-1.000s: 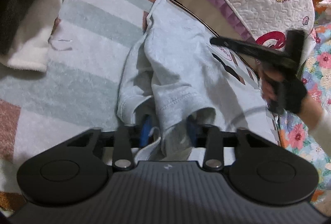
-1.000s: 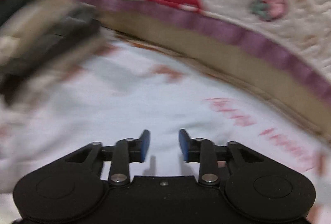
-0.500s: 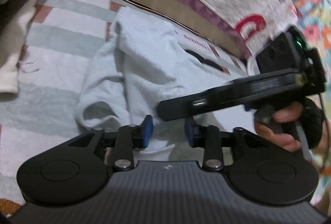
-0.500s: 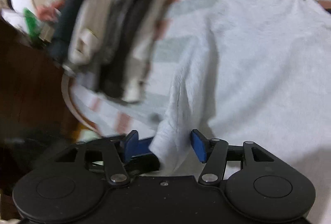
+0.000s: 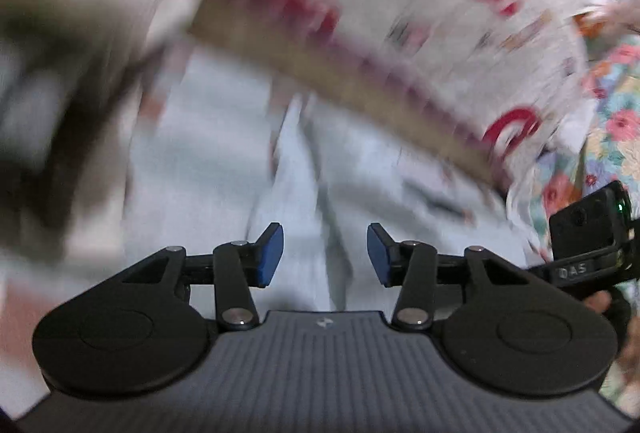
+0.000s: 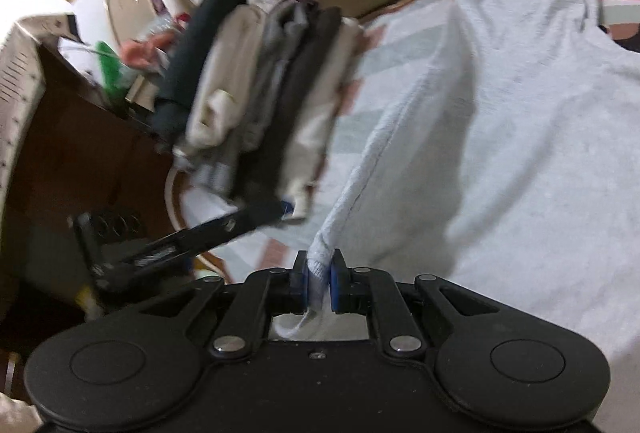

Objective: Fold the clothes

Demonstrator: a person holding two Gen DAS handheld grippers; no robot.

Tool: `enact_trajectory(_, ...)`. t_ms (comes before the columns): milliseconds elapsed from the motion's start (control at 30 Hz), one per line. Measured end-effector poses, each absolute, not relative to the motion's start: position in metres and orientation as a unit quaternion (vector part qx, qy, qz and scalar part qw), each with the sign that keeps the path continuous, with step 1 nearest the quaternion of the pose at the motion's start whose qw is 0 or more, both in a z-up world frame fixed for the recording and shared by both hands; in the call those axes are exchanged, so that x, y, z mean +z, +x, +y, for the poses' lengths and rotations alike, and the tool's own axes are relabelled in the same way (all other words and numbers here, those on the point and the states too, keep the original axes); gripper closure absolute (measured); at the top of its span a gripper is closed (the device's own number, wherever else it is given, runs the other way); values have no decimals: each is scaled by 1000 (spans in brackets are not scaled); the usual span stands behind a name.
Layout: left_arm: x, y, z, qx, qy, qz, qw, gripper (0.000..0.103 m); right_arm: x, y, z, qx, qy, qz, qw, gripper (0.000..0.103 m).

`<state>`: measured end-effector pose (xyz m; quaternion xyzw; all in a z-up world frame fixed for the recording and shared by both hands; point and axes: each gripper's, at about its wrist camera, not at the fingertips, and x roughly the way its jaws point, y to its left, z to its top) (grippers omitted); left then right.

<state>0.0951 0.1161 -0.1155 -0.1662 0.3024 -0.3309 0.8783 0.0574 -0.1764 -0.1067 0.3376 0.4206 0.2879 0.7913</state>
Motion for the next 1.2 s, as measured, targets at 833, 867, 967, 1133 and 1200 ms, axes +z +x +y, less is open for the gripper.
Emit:
enact_trajectory(833, -139, 103, 76, -526, -66, 382, 757, 19, -68, 107, -167, 312, 316, 453, 773, 93)
enact_trajectory(867, -146, 105, 74, -502, -57, 408, 761, 22, -67, 108, -166, 314, 317, 450, 773, 93)
enact_trajectory(967, -160, 107, 81, -467, -71, 462, 751, 44, -72, 106, -174, 309, 327, 438, 779, 87)
enact_trajectory(1133, -141, 95, 101, -446, -97, 450, 768, 89, -91, 75, -230, 216, 320, 430, 816, 59)
enact_trajectory(1200, -135, 88, 113, -421, -116, 452, 778, 89, -101, 55, -263, 154, 304, 434, 834, 58)
